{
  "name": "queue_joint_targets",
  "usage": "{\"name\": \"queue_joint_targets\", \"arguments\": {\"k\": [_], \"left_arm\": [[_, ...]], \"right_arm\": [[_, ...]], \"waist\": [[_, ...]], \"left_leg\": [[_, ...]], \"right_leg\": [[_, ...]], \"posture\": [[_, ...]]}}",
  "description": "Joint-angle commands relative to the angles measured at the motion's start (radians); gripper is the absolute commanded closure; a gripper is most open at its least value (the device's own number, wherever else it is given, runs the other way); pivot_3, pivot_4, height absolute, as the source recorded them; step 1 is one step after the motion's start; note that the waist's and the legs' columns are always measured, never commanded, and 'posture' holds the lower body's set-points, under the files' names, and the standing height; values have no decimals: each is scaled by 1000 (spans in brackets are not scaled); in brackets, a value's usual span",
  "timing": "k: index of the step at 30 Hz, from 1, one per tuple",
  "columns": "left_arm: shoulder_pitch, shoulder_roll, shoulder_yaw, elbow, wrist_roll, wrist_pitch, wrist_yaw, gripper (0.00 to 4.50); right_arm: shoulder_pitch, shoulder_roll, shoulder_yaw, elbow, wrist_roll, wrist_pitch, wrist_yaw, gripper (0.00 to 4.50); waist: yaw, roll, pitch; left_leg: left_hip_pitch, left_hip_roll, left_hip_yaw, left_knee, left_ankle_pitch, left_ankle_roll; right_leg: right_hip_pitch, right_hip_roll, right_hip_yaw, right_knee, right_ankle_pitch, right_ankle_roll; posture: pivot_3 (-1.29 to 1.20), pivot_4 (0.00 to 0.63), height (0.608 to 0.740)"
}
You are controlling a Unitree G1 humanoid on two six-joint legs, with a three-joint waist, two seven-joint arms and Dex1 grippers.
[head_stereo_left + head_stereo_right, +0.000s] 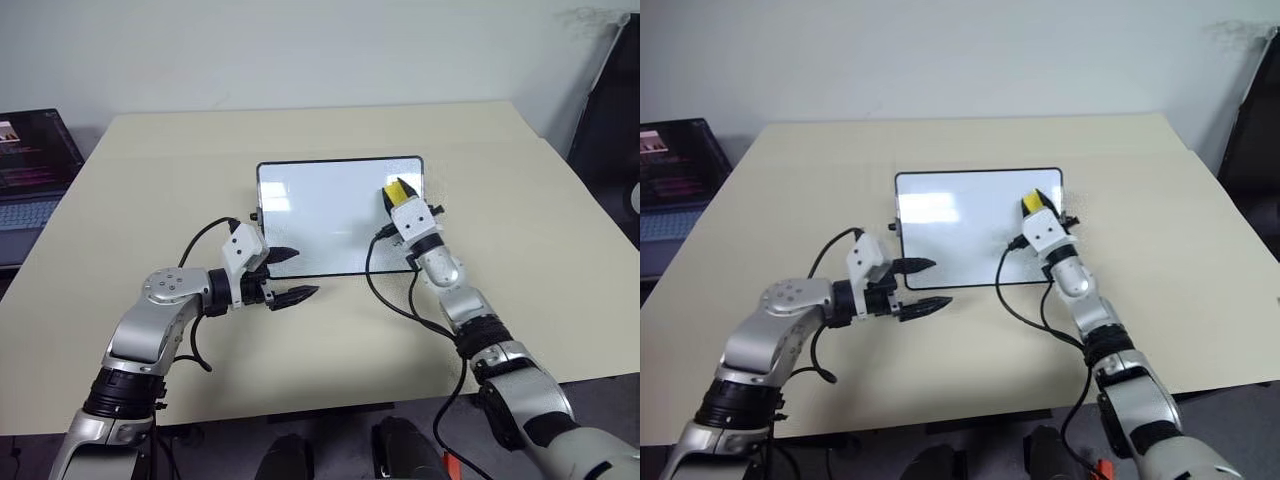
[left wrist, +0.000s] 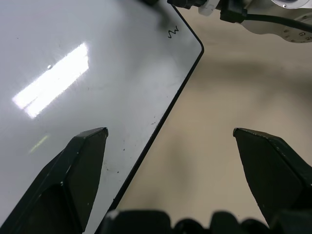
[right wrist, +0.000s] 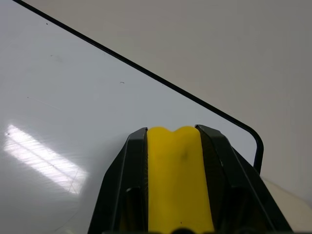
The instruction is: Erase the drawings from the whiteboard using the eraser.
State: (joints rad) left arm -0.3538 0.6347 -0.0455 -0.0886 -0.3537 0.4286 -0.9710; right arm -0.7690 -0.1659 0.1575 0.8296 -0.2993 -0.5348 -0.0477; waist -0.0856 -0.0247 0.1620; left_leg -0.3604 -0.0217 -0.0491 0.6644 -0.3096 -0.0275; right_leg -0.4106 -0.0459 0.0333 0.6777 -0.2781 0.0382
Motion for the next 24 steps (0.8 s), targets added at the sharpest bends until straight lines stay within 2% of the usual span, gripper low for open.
{"name": "queue_joint_targets", "arguments": {"k": [1, 7, 12, 24], "left_arm": [[3, 9, 19, -59, -10, 5, 10, 0], [4, 6, 20, -68, -13, 12, 12, 0], [-16, -9, -3, -81, -20, 13, -3, 0], [-40, -20, -12, -25, -3, -32, -35, 0]], "right_arm": [[37, 2, 35, 99, -37, -22, -14, 3381], [177, -54, 40, 51, -36, -9, 3, 3382], [272, -82, 32, -54, -31, 88, 29, 3383], [446, -97, 56, -371, -23, 404, 203, 3383]], "waist": [[-1, -1, -1], [4, -2, -1], [5, -2, -1], [12, -6, -4]], "left_leg": [[2, 0, 0, 0, -1, 1], [18, 0, -1, 0, -1, 2], [33, -1, -2, 0, -1, 2], [35, 1, -2, 0, -1, 3]], "right_leg": [[2, 0, 0, 0, 0, 0], [19, 0, -1, 1, 0, 0], [36, 2, -2, -2, 0, 1], [37, 5, 0, -3, 0, 2]], "posture": [[0, 150, 740], [0, 150, 740], [0, 150, 740], [0, 150, 740]]}}
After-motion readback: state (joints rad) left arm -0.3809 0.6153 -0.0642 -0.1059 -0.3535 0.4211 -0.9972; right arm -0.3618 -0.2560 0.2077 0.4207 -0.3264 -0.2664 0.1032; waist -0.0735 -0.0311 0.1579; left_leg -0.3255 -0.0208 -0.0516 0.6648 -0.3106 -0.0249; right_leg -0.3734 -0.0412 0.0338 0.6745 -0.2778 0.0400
